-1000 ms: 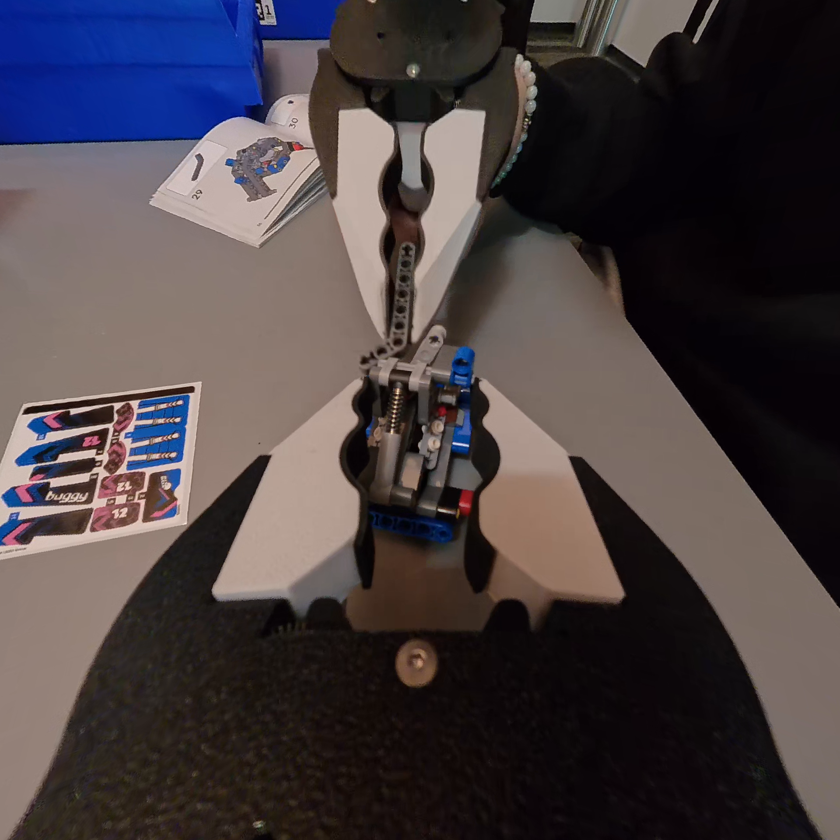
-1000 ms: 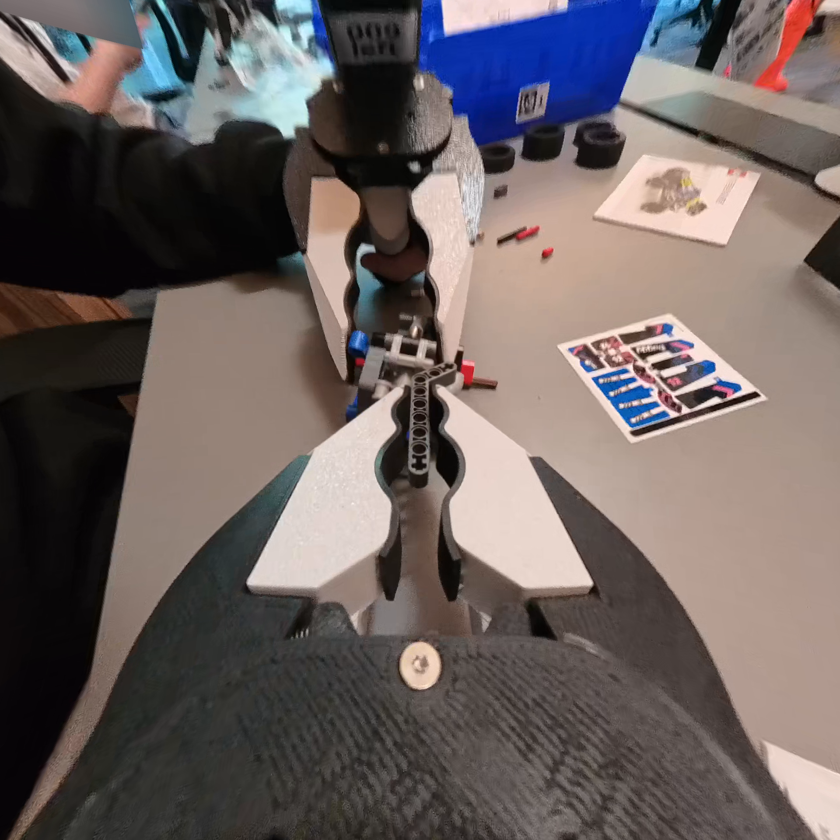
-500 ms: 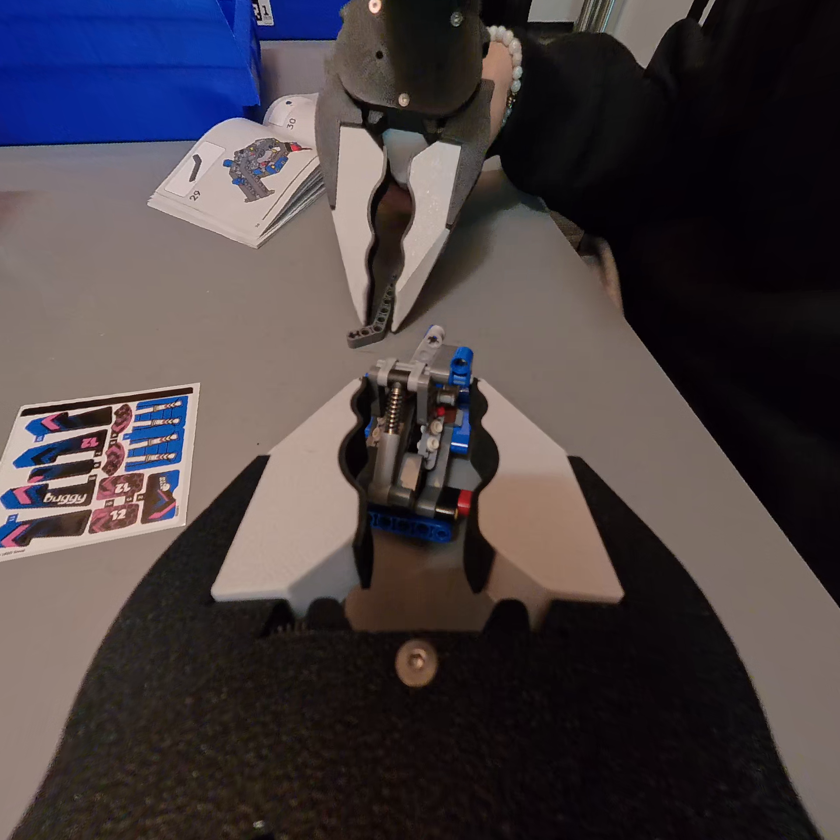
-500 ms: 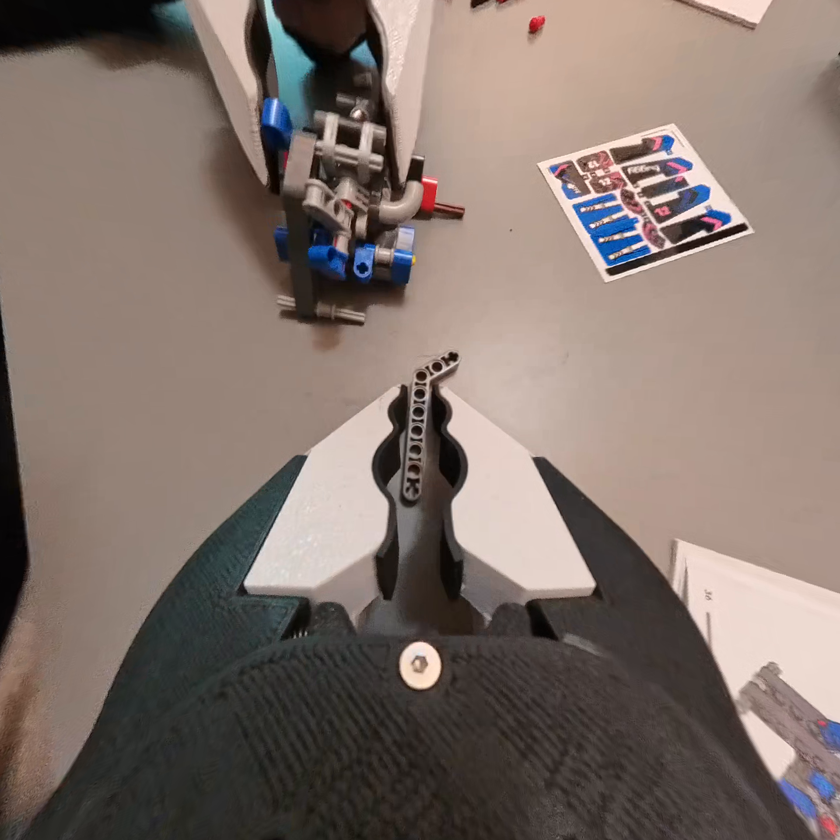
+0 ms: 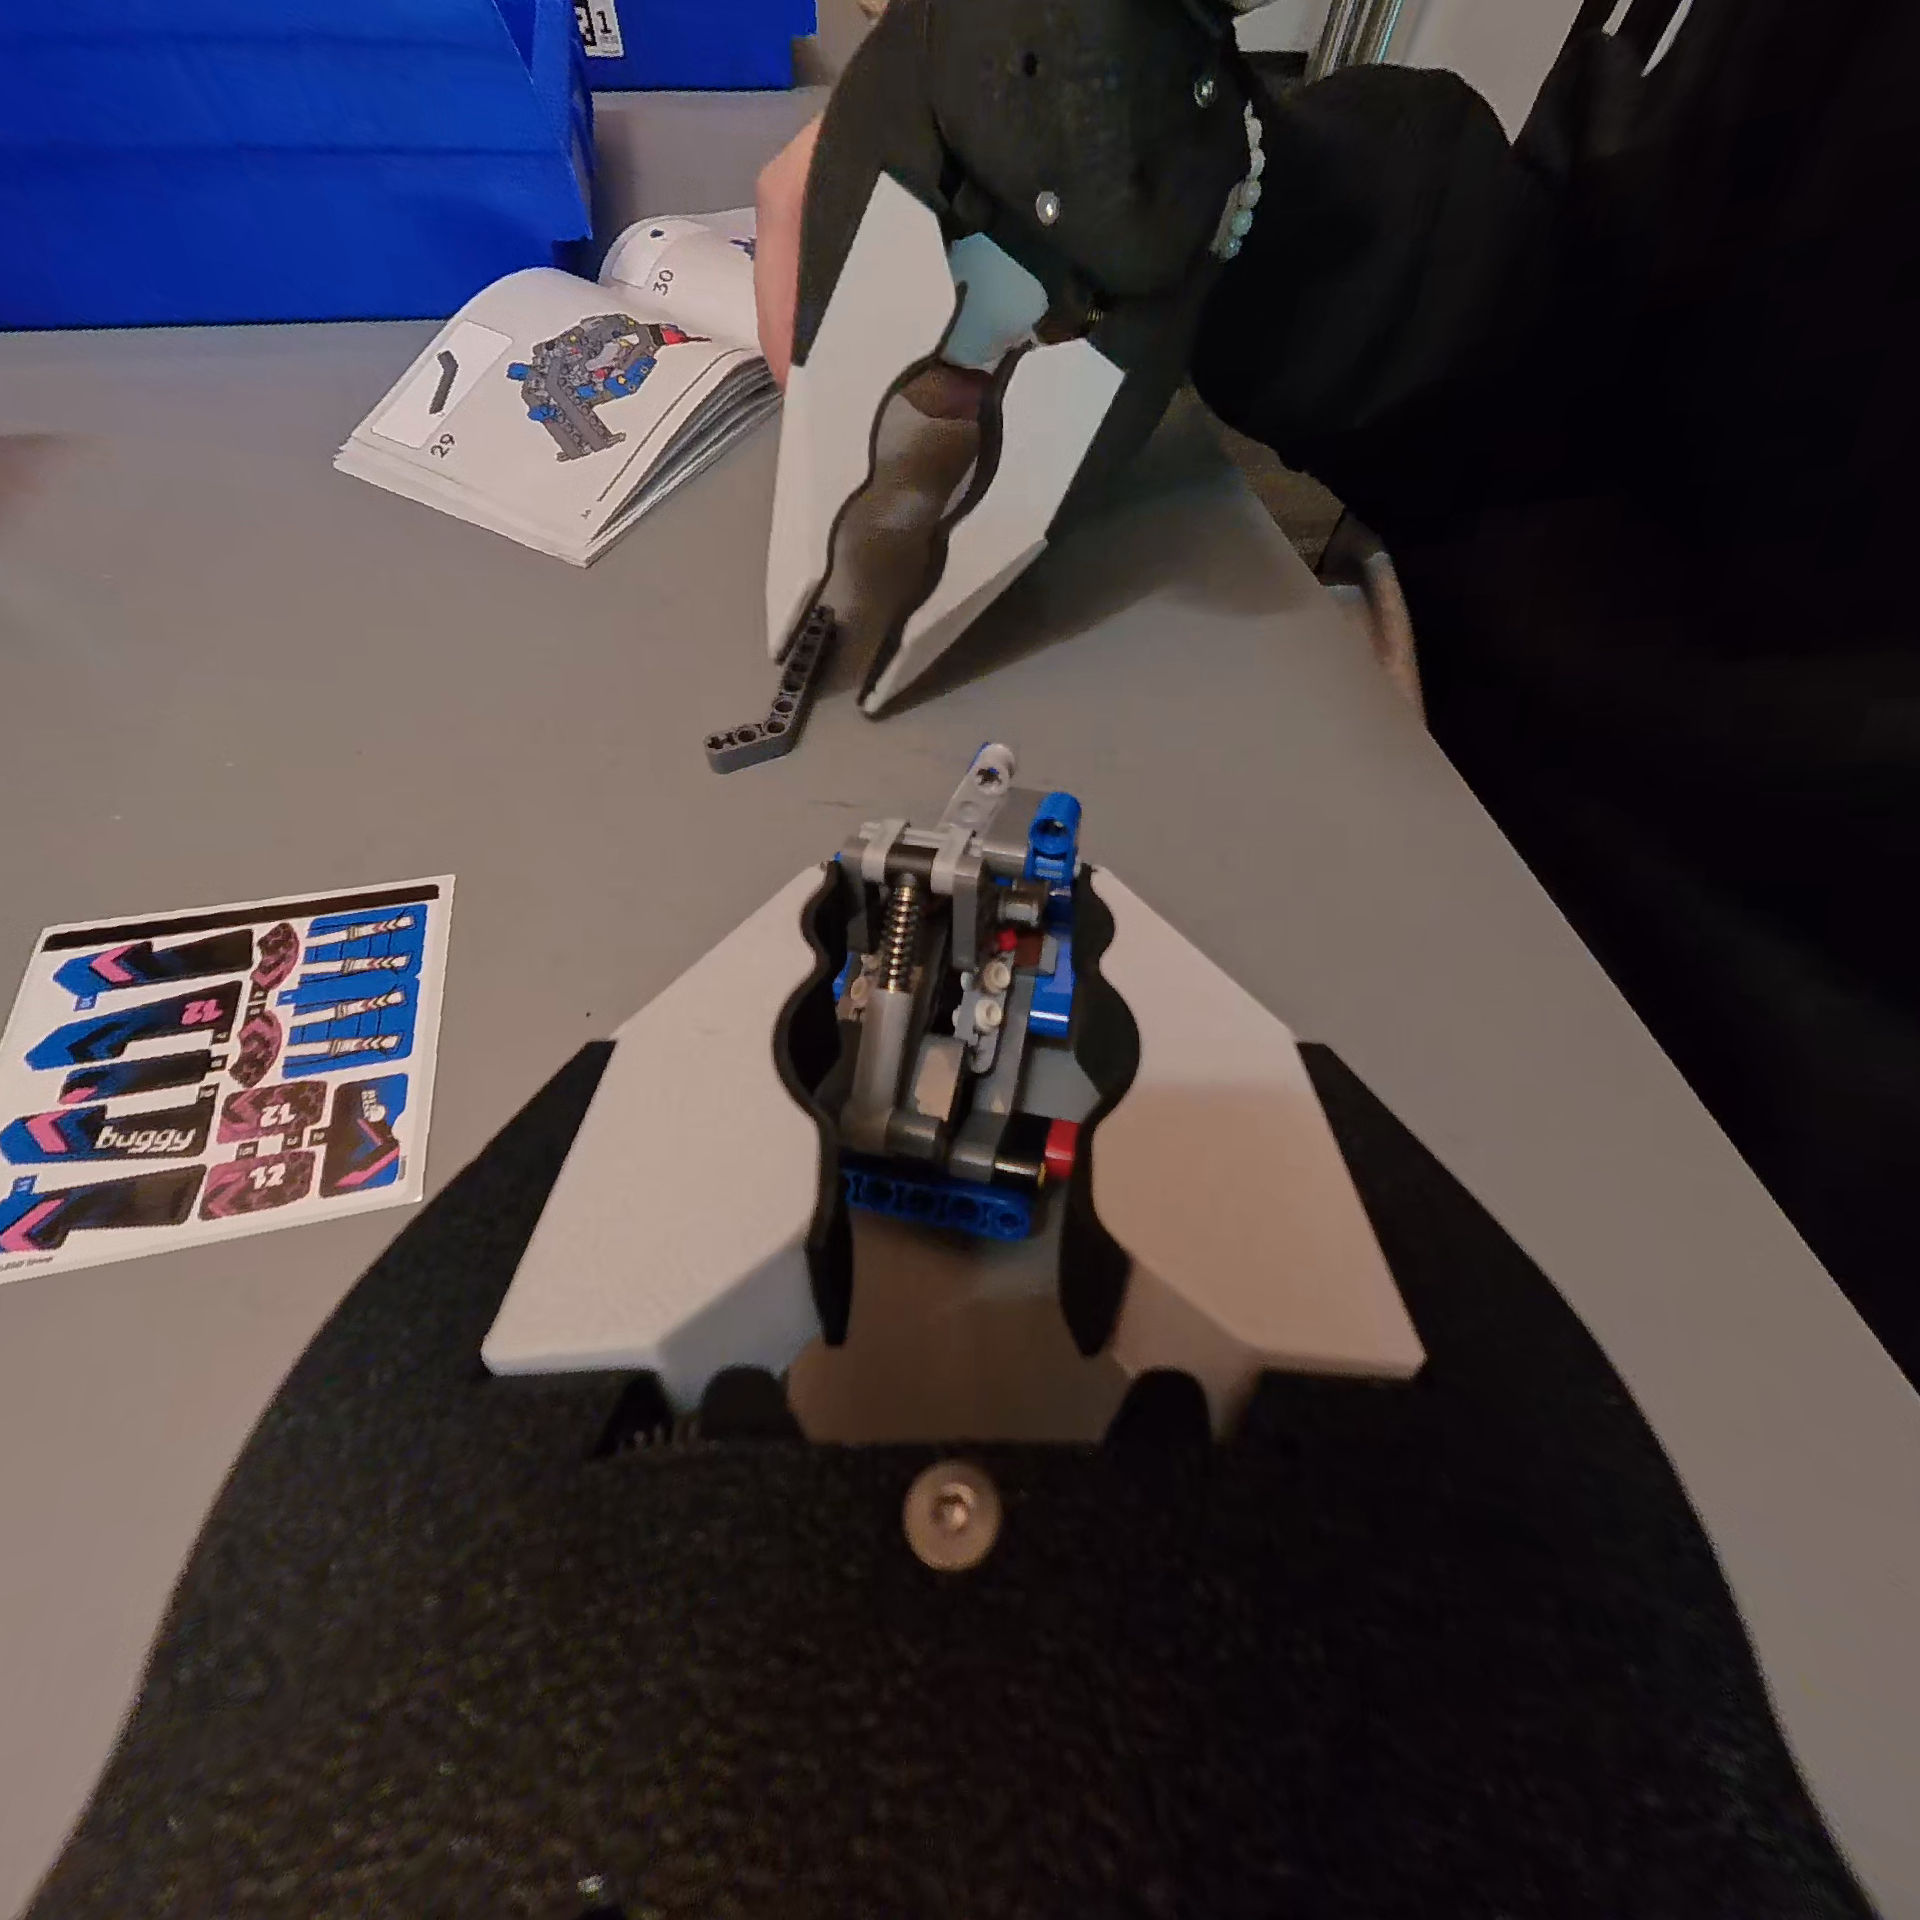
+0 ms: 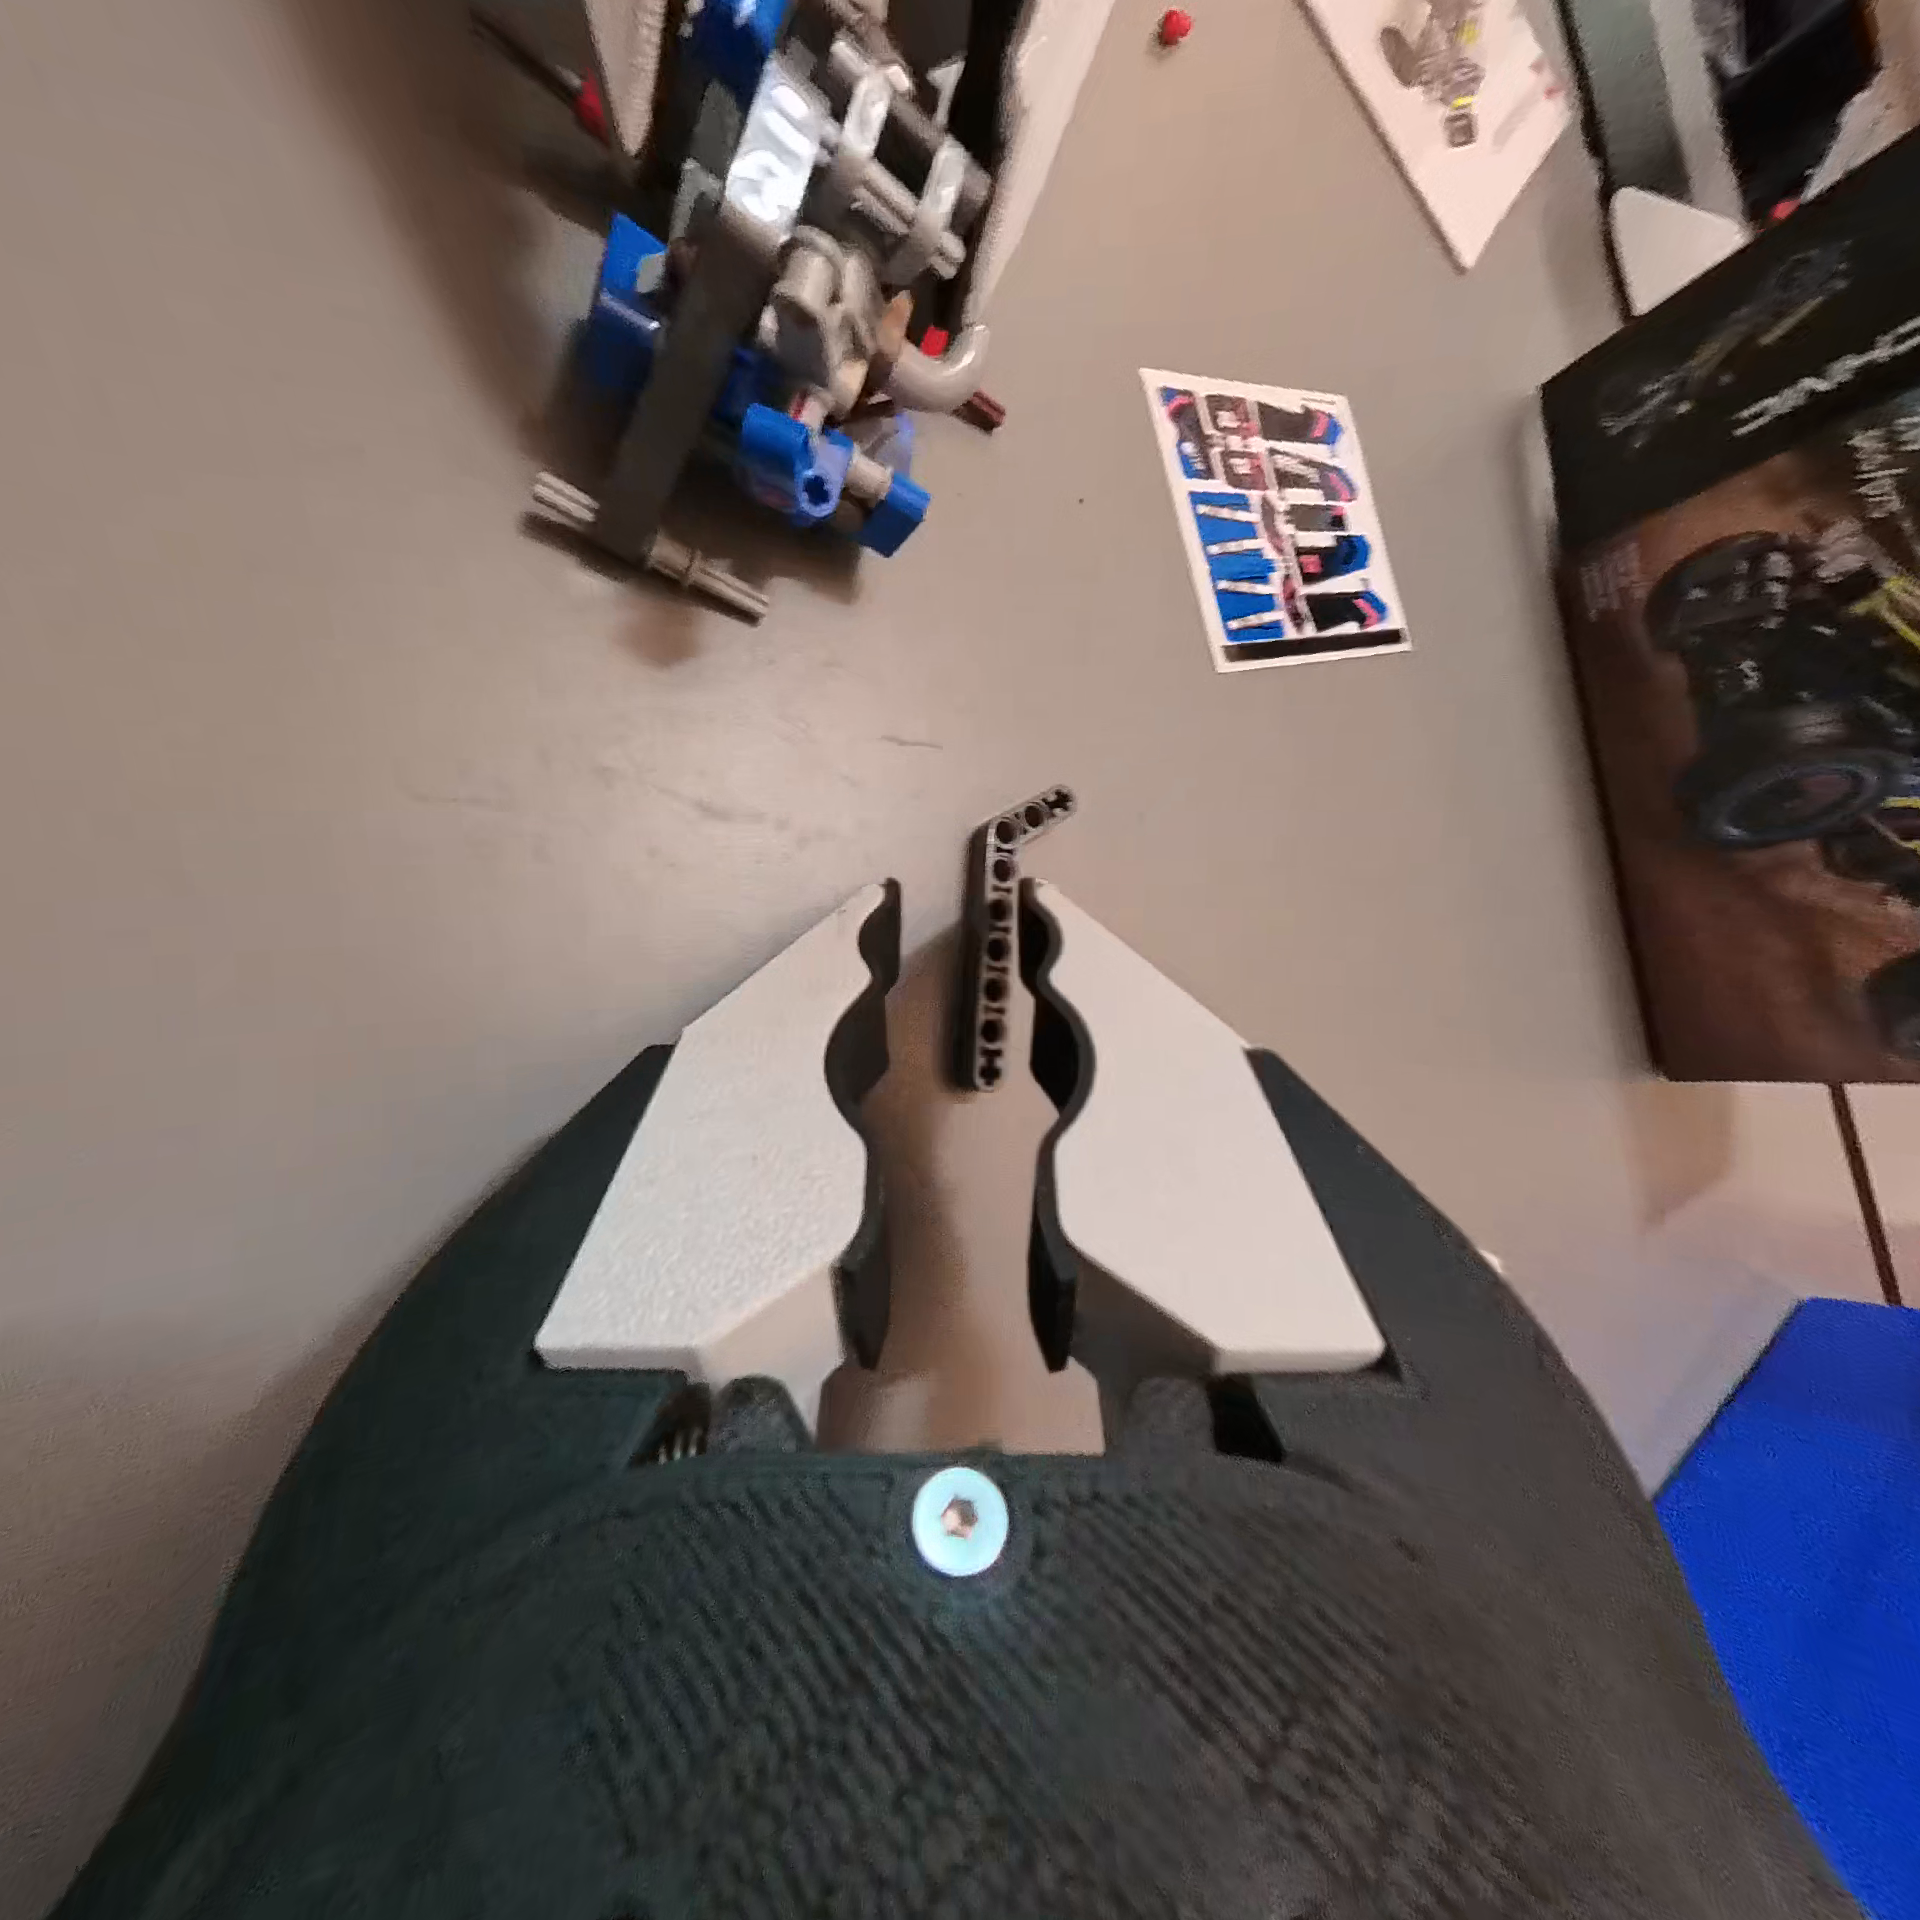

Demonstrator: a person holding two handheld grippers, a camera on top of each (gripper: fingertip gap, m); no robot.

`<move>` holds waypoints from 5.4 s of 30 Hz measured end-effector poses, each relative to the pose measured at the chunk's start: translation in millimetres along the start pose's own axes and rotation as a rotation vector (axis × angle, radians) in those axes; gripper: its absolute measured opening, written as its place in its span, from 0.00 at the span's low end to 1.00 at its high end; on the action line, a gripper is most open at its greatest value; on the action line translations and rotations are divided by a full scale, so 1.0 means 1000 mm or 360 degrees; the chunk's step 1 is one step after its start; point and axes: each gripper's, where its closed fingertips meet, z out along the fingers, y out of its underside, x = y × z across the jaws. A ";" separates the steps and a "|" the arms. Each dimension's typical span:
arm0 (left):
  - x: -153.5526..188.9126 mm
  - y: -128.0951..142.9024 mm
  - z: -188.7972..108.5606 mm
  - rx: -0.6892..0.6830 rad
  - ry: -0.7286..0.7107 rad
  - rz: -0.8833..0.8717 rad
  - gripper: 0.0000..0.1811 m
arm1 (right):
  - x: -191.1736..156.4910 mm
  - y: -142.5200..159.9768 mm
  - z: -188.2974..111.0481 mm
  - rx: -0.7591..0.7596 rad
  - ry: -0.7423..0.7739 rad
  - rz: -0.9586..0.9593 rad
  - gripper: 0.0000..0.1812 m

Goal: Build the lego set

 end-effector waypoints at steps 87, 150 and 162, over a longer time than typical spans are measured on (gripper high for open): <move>-0.003 0.004 -0.004 -0.0144 -0.0381 -0.0091 0.24 | -0.005 -0.076 0.013 0.0504 -0.0387 0.0641 0.03; 0.001 0.003 -0.012 0.0041 -0.0233 -0.0003 0.22 | -0.017 -0.079 0.014 0.0515 -0.0313 0.0148 0.03; 0.004 0.001 -0.012 0.0051 -0.0228 0.0135 0.22 | -0.018 -0.079 0.010 0.0570 -0.0679 0.0073 0.03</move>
